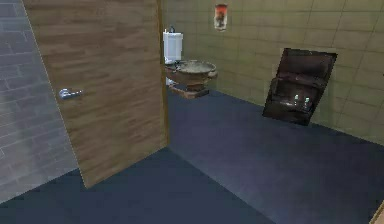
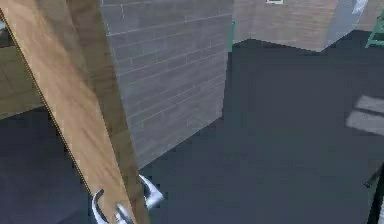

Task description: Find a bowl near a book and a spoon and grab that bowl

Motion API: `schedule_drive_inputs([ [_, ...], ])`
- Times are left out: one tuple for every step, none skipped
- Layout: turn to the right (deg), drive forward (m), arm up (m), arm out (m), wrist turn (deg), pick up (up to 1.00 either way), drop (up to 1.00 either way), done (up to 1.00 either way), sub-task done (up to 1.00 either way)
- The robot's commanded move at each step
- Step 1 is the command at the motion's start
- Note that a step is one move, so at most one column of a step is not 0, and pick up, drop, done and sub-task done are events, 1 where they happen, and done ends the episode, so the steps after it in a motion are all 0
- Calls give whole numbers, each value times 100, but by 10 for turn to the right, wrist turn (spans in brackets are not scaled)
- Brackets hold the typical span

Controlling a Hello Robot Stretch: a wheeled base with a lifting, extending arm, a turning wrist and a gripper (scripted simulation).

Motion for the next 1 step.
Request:
schedule_drive_inputs([
  [180, 0, 0, 0, 0, 0, 0, 0, 0],
])
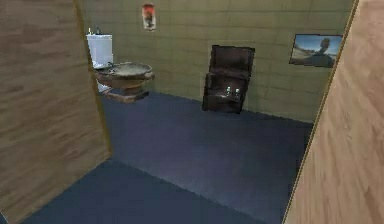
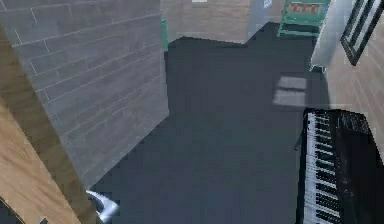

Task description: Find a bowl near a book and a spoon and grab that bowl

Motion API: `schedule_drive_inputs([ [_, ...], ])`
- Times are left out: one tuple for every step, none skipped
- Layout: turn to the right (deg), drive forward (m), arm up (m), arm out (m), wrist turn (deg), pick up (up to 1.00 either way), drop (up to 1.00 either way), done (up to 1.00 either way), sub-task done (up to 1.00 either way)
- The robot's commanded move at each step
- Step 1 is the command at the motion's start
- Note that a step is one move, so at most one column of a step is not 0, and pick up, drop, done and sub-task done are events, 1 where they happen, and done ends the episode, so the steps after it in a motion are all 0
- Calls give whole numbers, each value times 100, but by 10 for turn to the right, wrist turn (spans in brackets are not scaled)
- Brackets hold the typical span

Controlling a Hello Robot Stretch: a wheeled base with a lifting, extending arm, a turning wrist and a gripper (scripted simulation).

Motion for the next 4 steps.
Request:
schedule_drive_inputs([
  [0, 100, 0, 0, 0, 0, 0, 0, 0],
  [0, 50, 0, 0, 0, 0, 0, 0, 0],
  [450, 0, 0, 0, 0, 0, 0, 0, 0],
  [120, 0, 0, 0, 0, 0, 0, 0, 0],
])
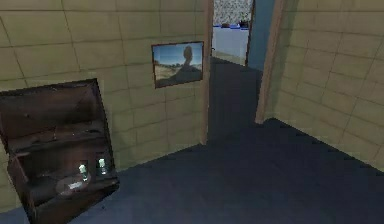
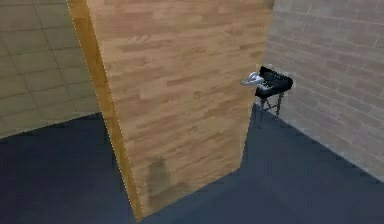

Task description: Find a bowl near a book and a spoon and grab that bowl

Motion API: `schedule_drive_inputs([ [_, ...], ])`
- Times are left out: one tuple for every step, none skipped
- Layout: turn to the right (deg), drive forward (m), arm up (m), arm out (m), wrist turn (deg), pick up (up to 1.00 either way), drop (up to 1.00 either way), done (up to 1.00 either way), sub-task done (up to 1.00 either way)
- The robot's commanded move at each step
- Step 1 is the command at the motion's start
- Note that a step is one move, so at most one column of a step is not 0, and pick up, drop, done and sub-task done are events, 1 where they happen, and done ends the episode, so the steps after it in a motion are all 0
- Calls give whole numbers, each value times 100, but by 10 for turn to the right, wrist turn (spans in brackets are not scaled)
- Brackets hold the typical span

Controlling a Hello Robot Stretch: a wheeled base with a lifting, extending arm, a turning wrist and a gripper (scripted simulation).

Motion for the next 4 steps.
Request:
schedule_drive_inputs([
  [0, 50, 0, 0, 0, 0, 0, 0, 0],
  [450, 0, 0, 0, 0, 0, 0, 0, 0],
  [60, 0, 0, 0, 0, 0, 0, 0, 0],
  [0, 30, 0, 0, 0, 0, 0, 0, 0],
])
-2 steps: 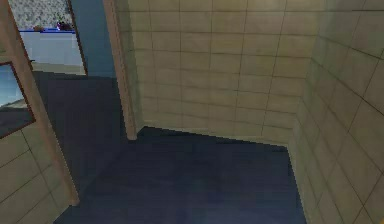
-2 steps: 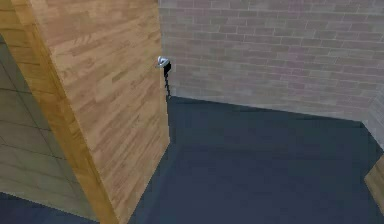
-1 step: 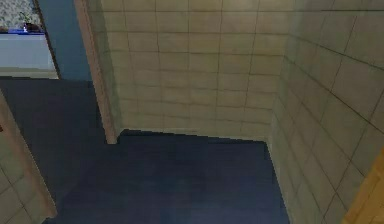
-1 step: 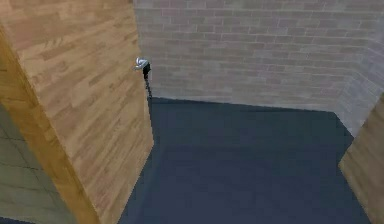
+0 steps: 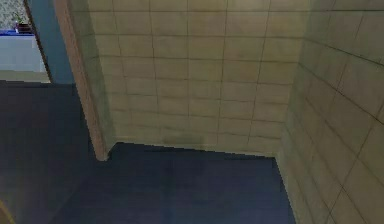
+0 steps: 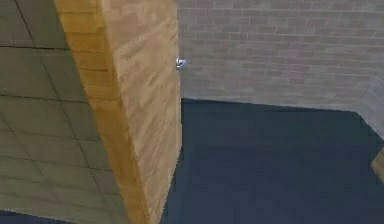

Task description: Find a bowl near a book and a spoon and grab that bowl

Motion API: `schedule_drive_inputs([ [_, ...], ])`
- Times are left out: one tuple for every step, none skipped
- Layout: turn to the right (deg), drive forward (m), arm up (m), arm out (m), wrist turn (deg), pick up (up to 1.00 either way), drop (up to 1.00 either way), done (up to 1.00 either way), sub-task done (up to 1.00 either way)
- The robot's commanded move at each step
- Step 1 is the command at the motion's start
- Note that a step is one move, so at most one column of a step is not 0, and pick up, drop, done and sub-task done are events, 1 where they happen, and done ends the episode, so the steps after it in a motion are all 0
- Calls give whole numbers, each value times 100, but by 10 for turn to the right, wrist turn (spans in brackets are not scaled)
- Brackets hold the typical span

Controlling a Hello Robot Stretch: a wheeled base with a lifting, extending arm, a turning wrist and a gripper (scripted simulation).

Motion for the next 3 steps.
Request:
schedule_drive_inputs([
  [-270, 0, 0, 0, 0, 0, 0, 0, 0],
  [0, 100, 0, 0, 0, 0, 0, 0, 0],
  [0, 30, 0, 0, 0, 0, 0, 0, 0],
])
